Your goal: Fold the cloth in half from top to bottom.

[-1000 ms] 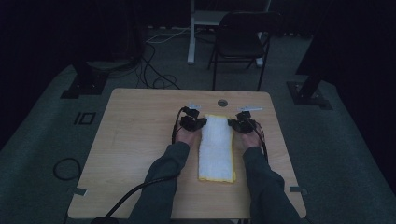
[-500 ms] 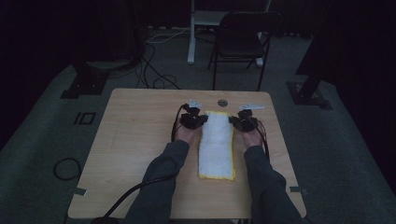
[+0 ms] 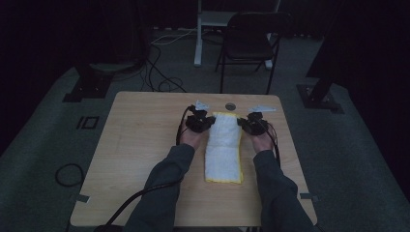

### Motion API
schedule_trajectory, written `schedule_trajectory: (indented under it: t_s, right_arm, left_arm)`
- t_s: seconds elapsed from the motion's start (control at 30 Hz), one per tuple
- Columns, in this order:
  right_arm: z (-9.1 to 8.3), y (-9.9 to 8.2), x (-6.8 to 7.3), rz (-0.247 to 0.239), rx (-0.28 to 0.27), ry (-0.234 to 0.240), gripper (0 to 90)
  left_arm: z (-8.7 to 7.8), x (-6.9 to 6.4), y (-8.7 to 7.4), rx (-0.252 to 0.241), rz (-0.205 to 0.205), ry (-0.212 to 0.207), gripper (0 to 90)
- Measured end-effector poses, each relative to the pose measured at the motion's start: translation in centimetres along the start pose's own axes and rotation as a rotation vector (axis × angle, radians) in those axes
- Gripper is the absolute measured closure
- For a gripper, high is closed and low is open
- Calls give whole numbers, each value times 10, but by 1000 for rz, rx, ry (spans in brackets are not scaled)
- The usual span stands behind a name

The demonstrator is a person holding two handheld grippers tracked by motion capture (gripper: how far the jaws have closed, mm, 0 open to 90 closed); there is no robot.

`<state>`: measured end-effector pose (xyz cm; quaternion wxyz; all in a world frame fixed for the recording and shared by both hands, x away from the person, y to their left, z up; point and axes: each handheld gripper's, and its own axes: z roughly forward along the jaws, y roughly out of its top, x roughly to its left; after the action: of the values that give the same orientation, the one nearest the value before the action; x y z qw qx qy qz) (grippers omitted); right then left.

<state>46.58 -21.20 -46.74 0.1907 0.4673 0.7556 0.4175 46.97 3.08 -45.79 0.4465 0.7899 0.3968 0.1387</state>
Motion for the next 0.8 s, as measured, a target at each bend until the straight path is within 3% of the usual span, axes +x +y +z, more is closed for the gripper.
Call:
schedule_trajectory:
  t_s: [0.8]
  right_arm:
    - [-13,-9,10,-28,-11,31,871]
  left_arm:
    - [-16,-9,-16,-51,-16,-28,874]
